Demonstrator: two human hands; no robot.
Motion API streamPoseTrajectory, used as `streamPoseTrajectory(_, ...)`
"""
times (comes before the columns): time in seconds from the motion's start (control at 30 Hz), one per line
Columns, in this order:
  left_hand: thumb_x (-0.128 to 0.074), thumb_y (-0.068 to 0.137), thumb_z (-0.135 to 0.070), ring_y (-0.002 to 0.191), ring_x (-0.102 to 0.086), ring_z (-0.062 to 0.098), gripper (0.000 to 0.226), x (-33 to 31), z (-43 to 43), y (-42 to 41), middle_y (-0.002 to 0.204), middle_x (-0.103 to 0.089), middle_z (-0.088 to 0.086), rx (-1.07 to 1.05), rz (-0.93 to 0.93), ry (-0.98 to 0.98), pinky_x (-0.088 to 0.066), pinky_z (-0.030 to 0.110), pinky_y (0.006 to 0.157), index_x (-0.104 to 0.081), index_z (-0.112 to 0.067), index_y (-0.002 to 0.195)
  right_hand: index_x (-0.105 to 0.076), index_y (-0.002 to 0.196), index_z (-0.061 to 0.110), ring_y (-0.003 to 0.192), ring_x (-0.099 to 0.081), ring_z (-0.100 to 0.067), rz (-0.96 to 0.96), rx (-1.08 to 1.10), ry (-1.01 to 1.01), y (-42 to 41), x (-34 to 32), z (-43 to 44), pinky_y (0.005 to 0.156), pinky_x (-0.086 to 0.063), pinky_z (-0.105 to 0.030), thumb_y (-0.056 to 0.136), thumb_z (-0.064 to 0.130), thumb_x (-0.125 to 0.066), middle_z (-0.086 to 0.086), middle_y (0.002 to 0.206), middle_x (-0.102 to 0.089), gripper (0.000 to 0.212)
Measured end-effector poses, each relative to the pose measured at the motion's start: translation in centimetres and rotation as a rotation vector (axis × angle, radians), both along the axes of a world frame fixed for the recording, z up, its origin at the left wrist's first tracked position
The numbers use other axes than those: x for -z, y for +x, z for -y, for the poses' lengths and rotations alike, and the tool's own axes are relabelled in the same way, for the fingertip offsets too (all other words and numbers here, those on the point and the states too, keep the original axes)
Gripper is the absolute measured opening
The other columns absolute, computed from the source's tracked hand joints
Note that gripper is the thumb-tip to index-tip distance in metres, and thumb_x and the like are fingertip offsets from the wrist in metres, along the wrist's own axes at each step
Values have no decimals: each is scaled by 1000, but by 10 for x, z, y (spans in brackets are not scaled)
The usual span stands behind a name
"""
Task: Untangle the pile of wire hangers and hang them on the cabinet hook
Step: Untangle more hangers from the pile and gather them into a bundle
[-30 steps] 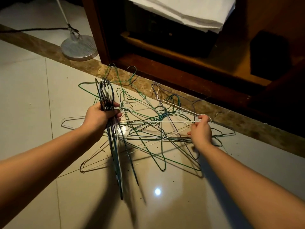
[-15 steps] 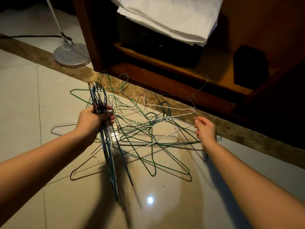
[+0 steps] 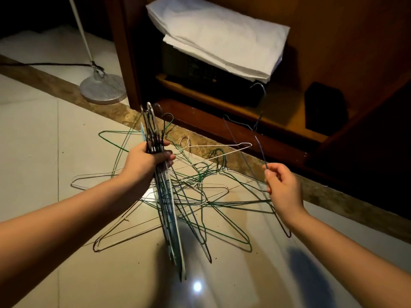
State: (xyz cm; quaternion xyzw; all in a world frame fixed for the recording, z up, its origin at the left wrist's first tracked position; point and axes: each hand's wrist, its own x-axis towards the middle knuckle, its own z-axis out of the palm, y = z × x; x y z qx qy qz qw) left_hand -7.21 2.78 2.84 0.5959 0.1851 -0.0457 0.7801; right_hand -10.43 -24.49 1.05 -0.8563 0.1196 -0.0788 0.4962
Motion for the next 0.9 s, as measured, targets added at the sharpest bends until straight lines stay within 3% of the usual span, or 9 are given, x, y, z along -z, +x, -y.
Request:
streamPoseTrajectory(0.2, -46, 88, 12, 77, -63, 20, 19, -11, 9, -5, 83, -59, 12, -2, -24, -110, -56, 30, 73, -55, -5, 89, -53, 82, 31, 61, -42, -17, 41, 27, 80, -2, -7, -32, 60, -36, -37, 95, 24, -46, 3, 64, -46, 17)
streamPoseTrajectory(0.5, -46, 88, 13, 78, -63, 19, 24, -16, 23, 6, 88, -60, 13, -19, -16, -140, -56, 24, 69, -57, -9, 90, -52, 84, 32, 60, -40, -17, 187, 99, 103, 7, -34, -21, 56, -34, -35, 96, 24, -46, 2, 65, -46, 16)
streamPoseTrajectory(0.63, -48, 87, 11, 75, -62, 19, 20, -23, 31, 4, 85, -59, 13, 2, -4, -164, -56, 24, 65, -56, -8, 90, -55, 81, 27, 60, -39, -16, 131, -13, 139, 2, -33, -28, 55, -32, -33, 94, 18, -49, 1, 65, -46, 17)
streamPoseTrajectory(0.77, -50, 87, 10, 68, -62, 17, 19, -23, 35, -5, 76, -58, 9, 58, -9, -162, -53, 32, 72, -54, -9, 82, -55, 79, 22, 56, -38, -13, 35, -125, 236, -10, -23, -50, 51, -31, -27, 94, 14, -49, 2, 61, -43, 18)
streamPoseTrajectory(0.9, -53, 85, 9, 60, -65, 12, 20, -25, 34, -8, 75, -59, 9, 57, 25, -137, -55, 29, 67, -53, -10, 79, -55, 77, 21, 55, -40, -8, 2, -215, 276, -17, -16, -83, 52, -33, -24, 93, 10, -51, 8, 58, -46, 20)
